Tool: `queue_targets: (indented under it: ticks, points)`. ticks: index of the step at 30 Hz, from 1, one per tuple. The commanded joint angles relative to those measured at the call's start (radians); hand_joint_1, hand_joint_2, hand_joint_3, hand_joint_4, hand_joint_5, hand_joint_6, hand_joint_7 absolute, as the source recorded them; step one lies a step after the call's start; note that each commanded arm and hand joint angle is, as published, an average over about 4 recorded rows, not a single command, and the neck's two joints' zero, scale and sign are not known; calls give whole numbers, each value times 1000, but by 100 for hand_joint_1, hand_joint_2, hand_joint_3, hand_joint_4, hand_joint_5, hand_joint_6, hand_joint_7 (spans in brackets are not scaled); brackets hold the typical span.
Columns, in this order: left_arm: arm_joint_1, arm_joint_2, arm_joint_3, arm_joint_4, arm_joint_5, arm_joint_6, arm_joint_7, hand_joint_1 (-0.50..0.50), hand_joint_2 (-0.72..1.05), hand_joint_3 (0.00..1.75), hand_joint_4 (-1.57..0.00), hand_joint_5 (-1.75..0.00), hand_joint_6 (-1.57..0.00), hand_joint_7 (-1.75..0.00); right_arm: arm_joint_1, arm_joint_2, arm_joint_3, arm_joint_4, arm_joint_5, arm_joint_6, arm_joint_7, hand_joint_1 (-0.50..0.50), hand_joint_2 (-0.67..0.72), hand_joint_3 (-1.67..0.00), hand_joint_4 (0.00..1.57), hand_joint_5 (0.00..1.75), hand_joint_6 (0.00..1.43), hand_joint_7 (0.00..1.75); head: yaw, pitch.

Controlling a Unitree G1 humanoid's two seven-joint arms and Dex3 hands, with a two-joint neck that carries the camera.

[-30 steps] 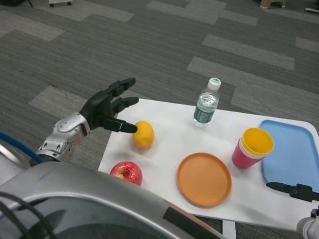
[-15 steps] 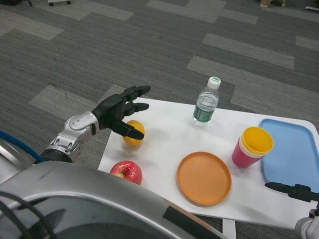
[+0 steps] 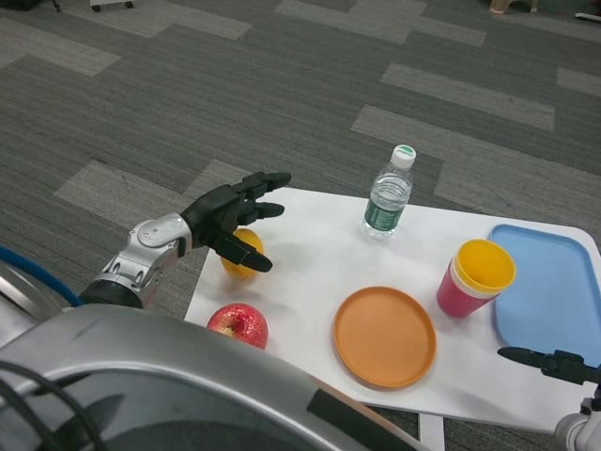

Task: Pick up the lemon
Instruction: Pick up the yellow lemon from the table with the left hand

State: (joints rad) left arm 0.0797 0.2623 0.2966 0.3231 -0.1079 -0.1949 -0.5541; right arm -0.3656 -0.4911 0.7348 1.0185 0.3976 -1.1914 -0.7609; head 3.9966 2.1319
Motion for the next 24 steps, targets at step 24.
queue_targets:
  ticks: [24]
  points:
    - [0,-30,27,100,21,-67,-23,50,69,9,0,-62,-3,-28,7,2,-6,-8,10,-4,2,-12,30,0,34,0,0,0,3,-10]
